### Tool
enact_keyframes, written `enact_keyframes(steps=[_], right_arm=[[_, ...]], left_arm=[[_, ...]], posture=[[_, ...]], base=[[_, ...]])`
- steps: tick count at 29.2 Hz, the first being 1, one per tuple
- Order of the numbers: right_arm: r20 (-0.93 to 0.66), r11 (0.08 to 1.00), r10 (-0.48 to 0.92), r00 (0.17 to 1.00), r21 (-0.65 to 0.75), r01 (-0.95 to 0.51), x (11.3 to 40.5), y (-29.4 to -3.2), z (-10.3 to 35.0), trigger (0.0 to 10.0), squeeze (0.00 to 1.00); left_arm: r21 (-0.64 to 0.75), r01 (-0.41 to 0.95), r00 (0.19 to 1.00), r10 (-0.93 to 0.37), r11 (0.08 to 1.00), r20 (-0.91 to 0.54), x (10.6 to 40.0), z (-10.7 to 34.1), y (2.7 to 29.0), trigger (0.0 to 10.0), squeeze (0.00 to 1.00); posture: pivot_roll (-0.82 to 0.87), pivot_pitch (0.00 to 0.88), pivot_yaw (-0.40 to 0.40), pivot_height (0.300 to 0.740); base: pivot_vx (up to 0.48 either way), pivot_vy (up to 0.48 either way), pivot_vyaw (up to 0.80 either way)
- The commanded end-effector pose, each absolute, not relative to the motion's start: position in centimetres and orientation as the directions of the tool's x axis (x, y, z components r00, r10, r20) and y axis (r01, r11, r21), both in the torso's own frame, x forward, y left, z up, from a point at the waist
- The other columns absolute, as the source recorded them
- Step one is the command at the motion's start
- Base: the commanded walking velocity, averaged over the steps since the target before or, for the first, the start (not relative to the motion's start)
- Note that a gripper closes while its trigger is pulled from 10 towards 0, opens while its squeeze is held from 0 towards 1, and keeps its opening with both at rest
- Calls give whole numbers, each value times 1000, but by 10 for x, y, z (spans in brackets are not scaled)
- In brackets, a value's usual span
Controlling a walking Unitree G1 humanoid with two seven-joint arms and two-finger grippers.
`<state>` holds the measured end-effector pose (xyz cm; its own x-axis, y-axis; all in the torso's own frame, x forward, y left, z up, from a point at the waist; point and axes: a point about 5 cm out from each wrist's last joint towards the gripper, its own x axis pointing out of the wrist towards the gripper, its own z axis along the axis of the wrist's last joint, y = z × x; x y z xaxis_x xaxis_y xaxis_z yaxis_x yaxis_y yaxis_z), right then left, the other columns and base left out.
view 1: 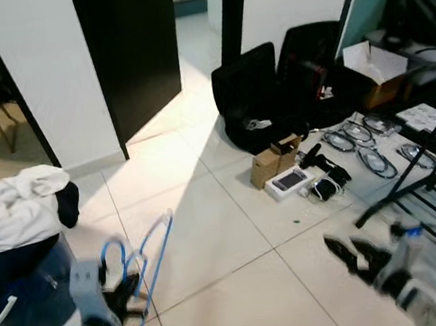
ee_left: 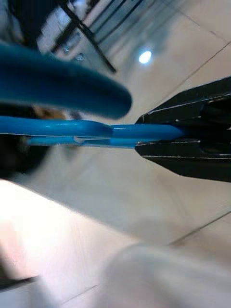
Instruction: Hang hanger
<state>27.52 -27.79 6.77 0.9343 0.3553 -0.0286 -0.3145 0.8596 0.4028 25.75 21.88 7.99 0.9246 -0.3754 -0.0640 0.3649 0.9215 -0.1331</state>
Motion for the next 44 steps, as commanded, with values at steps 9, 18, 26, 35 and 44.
enact_keyframes(steps=[9, 18, 26, 35, 44], right_arm=[[301, 542, 787, 539, 80, -836, 283, -254, 220, 10000, 1000], [34, 112, 994, 107, -354, -929, 255, -210, 323, 10000, 1000], [-248, -24, 964, 90, -423, -906, 272, -163, 308, 10000, 0], [-362, 13, 912, 194, -447, -895, 294, -136, 299, 10000, 0], [-555, 54, 767, 322, -444, -894, 308, -143, 279, 0, 0]], left_arm=[[110, 810, 582, -813, 575, -33, 271, 169, 191, 10000, 0], [346, 919, 263, -947, 187, -186, 274, 242, 165, 10000, 0], [412, 907, 172, -972, 94, -158, 279, 256, 132, 10000, 0], [441, 897, 130, -969, 25, -211, 280, 251, 112, 10000, 0], [500, 866, 166, -946, 5, -279, 281, 242, 109, 10000, 0]], posture=[[2, 23, -13, 740], [4, 0, 0, 740], [-6, 0, 13, 740], [-2, 0, 14, 740], [-4, 0, 12, 740]], base=[[0, 0, 0], [0, 0, 0], [0, 0, 0], [0, 0, 0], [0, 0, 0]])
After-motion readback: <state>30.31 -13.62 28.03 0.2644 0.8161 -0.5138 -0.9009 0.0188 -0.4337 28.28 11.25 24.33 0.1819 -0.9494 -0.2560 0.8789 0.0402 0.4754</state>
